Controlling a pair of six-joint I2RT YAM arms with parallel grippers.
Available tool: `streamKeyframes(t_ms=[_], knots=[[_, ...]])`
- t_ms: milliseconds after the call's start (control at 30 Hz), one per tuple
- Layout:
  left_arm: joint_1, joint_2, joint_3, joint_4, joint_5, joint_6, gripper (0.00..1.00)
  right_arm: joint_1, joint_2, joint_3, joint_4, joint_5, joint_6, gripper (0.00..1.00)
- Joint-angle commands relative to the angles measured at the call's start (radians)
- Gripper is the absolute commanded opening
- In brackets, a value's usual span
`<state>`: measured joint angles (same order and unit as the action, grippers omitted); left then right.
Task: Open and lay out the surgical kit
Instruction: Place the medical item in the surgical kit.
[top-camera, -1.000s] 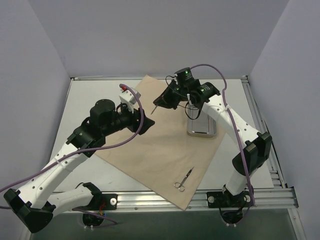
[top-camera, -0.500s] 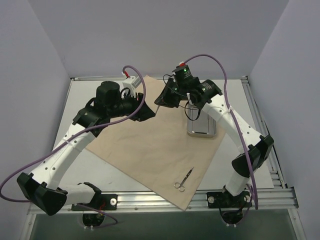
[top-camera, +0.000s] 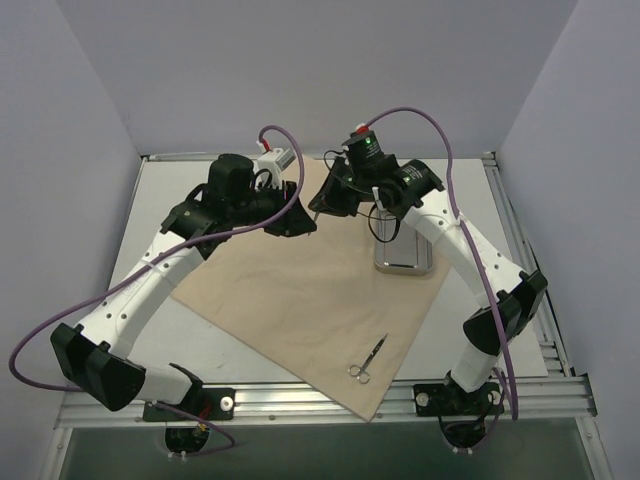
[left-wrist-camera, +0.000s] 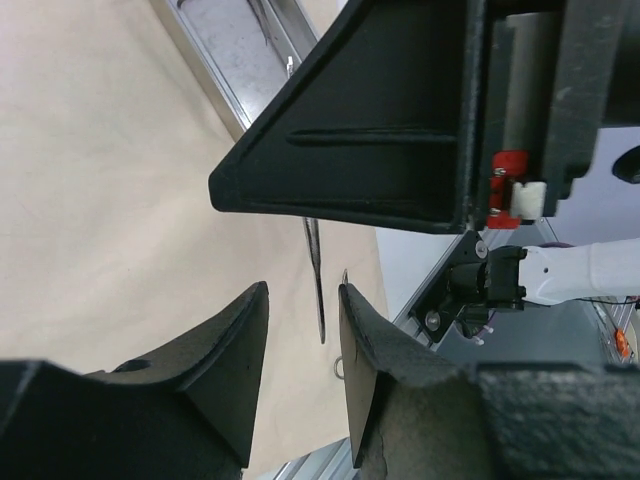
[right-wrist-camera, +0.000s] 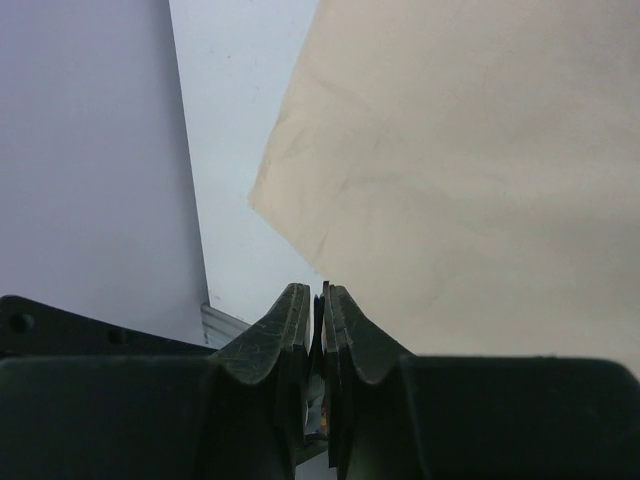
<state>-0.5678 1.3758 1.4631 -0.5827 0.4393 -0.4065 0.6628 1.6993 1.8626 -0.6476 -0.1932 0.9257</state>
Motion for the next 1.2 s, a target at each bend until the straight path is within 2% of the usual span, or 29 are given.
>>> streamKeyframes(t_ms=[0, 100, 333, 367, 400, 433, 467, 500, 600, 733, 767, 933, 1033, 1167], knots=[[-0.001, 0.006, 0.054, -0.003, 0.01, 0.014, 0.43, 0.011, 0.0, 0.046, -0.009, 0.024, -0.008, 0.0], [-0.004, 0.009, 0.048, 0.007, -0.004, 0.015, 0.42, 0.014, 0.003, 0.047, -0.012, 0.024, -0.005, 0.0], [-0.01, 0.028, 0.06, 0.018, -0.014, 0.015, 0.31, 0.021, 0.011, 0.053, -0.017, 0.024, -0.002, 0.0], [-0.014, 0.035, 0.065, 0.015, -0.016, 0.017, 0.27, 0.024, 0.014, 0.058, -0.017, 0.021, -0.002, 0.0], [-0.014, 0.042, 0.08, 0.001, -0.016, 0.021, 0.11, 0.024, 0.017, 0.06, -0.02, 0.02, -0.004, 0.01], [-0.015, 0.048, 0.089, -0.008, -0.02, 0.032, 0.03, 0.027, 0.02, 0.063, -0.024, 0.021, -0.005, 0.04], [-0.017, 0.057, 0.097, -0.02, -0.034, 0.04, 0.02, 0.026, 0.023, 0.072, -0.029, 0.029, -0.005, 0.1], [-0.02, 0.055, 0.1, -0.041, -0.051, 0.046, 0.02, 0.024, 0.026, 0.079, -0.052, 0.037, -0.01, 0.25], [-0.024, 0.032, 0.066, -0.068, -0.115, 0.08, 0.02, 0.0, 0.03, 0.105, -0.115, 0.076, -0.03, 0.42], [-0.036, -0.015, -0.016, -0.082, -0.197, 0.127, 0.02, -0.087, -0.025, 0.07, -0.172, 0.12, -0.051, 0.54], [-0.046, -0.033, -0.033, -0.082, -0.218, 0.133, 0.02, -0.112, -0.041, 0.058, -0.181, 0.126, -0.057, 0.68], [-0.165, -0.053, -0.127, -0.075, -0.411, 0.147, 0.02, -0.326, -0.115, 0.014, -0.256, 0.156, -0.154, 0.71], [-0.253, -0.055, -0.205, -0.014, -0.471, 0.092, 0.02, -0.464, -0.142, 0.0, -0.29, 0.121, -0.22, 0.71], [-0.363, -0.037, -0.303, 0.09, -0.534, 0.038, 0.02, -0.569, -0.155, -0.008, -0.322, 0.095, -0.275, 0.71]])
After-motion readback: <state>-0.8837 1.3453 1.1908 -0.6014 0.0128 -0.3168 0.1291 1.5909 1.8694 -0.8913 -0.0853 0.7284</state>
